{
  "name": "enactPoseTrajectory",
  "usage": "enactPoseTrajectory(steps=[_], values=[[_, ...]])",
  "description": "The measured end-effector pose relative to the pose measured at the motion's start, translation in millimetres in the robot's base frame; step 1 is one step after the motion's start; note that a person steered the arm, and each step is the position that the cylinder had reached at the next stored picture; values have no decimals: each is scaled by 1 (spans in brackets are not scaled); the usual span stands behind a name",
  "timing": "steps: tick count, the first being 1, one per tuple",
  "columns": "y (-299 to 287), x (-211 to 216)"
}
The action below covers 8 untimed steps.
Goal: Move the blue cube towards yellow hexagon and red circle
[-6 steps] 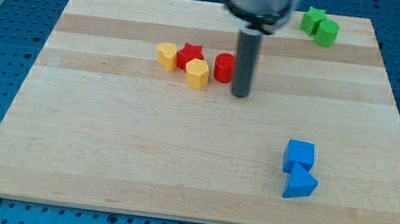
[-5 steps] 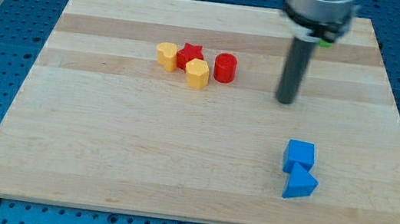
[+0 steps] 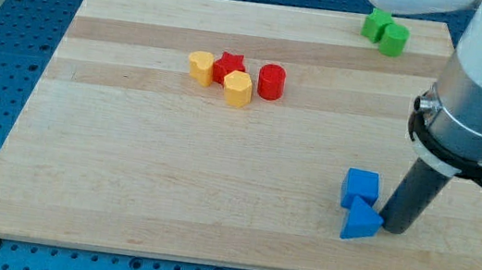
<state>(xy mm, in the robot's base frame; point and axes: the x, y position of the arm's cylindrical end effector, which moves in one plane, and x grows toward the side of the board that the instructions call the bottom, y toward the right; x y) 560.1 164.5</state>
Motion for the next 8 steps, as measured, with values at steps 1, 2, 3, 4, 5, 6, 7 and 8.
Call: enactPoseTrajectory(steps=[1, 2, 3, 4, 5, 6, 7, 8], values=[[0, -14], [-6, -19], [-24, -19], [-36, -22], [-41, -23], [-51, -29], [-63, -37], [-79, -40]])
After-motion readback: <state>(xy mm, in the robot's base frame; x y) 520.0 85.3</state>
